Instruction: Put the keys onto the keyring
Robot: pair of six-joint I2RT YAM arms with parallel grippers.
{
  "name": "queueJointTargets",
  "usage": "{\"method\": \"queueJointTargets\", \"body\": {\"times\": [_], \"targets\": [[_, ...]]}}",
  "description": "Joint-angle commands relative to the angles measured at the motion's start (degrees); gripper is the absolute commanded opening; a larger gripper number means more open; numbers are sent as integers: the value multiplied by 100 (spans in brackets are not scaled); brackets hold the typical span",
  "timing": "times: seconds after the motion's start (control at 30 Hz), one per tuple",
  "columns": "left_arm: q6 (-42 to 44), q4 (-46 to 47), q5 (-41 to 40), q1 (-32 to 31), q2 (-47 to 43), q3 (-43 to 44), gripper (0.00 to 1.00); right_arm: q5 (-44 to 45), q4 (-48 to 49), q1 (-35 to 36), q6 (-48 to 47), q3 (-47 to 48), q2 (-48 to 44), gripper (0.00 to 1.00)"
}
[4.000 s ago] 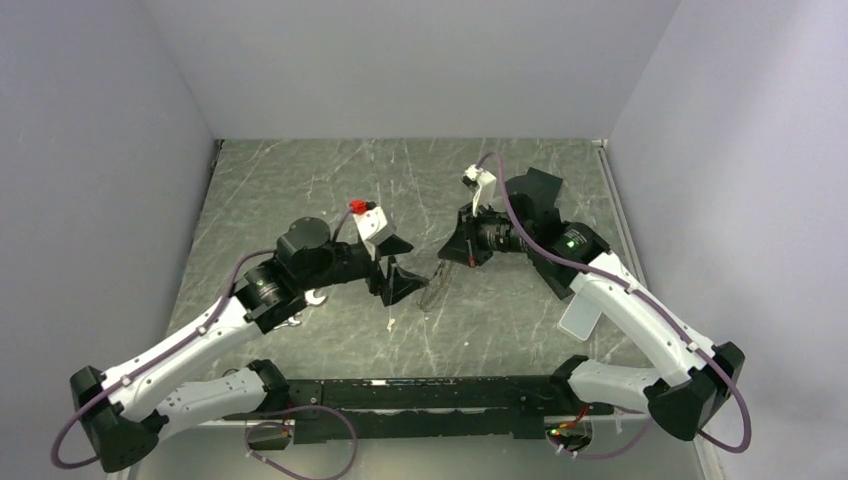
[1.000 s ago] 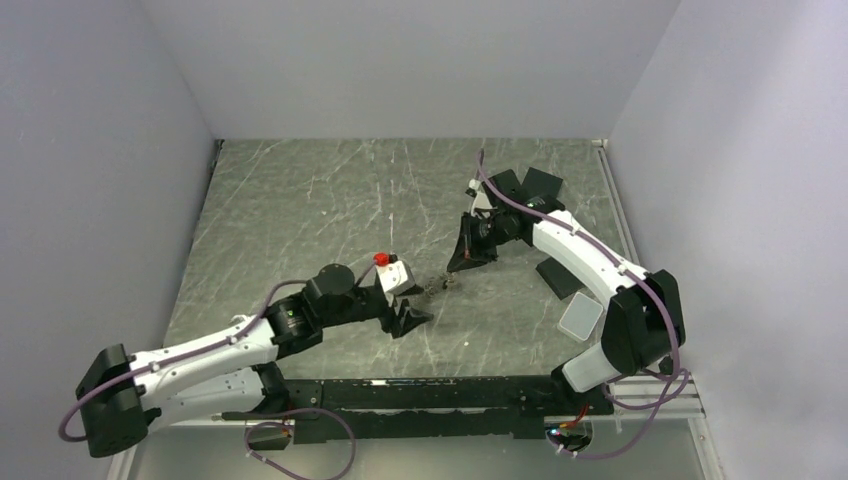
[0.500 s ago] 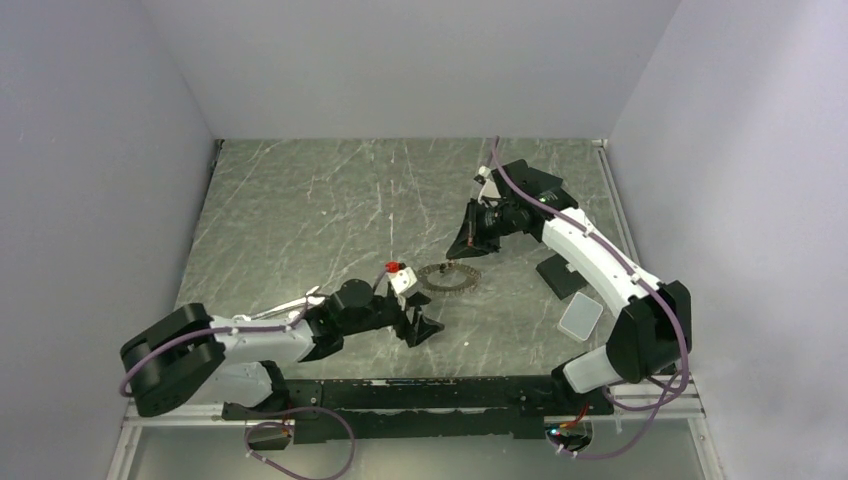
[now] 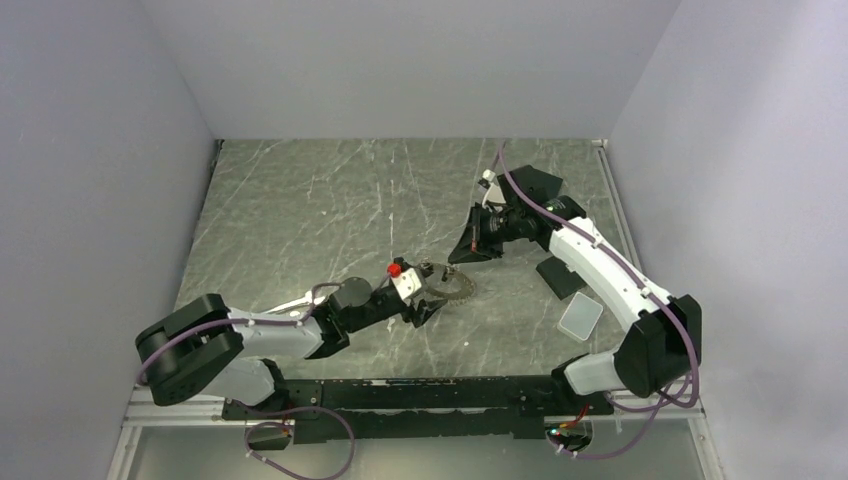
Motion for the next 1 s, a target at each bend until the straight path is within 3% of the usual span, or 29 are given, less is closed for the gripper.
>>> {"method": "queueJointTargets", "body": {"times": [0.0, 0.3, 0.63, 0.83, 0.87, 0.93, 0.97], "targets": [[607, 157, -153, -16, -210, 299, 71, -26, 337, -20, 171, -217, -259, 0], [664, 523, -62, -119, 315, 633, 61, 6, 547, -21, 271, -435, -393, 0], [659, 569, -43, -174, 604, 826, 28, 3, 623, -17, 276, -478, -487, 0], [538, 592, -19, -248, 664, 879, 26, 32, 672, -18, 282, -531, -511, 0], [545, 573, -30, -259, 669, 889, 21, 27, 666, -14, 274, -532, -511, 0], [594, 458, -101, -271, 677, 945, 0, 2, 656, -14, 267, -532, -512, 0], [624, 377, -146, -273, 670, 977, 0, 6, 643, -18, 259, -519, -515, 0]]}}
